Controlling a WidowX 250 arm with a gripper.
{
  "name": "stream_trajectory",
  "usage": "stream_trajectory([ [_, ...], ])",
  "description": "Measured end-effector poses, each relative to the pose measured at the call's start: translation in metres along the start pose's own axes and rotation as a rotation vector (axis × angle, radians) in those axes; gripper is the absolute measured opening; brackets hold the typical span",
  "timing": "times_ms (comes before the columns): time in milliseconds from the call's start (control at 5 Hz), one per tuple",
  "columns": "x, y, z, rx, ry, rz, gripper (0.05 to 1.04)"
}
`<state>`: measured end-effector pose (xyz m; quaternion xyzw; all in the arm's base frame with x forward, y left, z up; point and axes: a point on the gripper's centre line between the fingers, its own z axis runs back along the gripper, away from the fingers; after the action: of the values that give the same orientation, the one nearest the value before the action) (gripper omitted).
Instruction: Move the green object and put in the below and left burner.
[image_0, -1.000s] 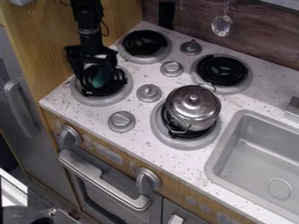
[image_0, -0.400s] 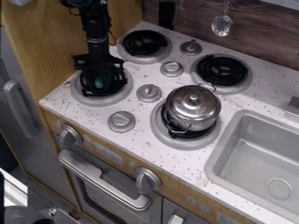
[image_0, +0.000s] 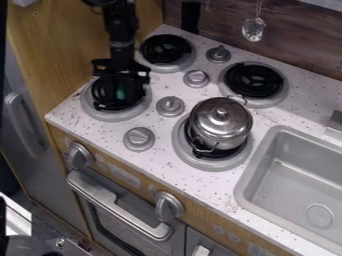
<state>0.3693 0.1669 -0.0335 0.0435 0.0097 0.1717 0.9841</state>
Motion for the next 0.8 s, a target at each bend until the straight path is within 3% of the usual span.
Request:
stream_trajectory([
  [200,-0.009,-0.033,0.026,0.013,-0.034,-0.067,0.423],
  [400,-0.033,-0.064,0.018,0.025,0.023,-0.129,0.423],
  [600,-0.055,-0.077,0.004,0.003,0.070,-0.138,0.423],
  [800,-0.063,-0.083,-0.002,-0.032,0.084,-0.115,0.422],
])
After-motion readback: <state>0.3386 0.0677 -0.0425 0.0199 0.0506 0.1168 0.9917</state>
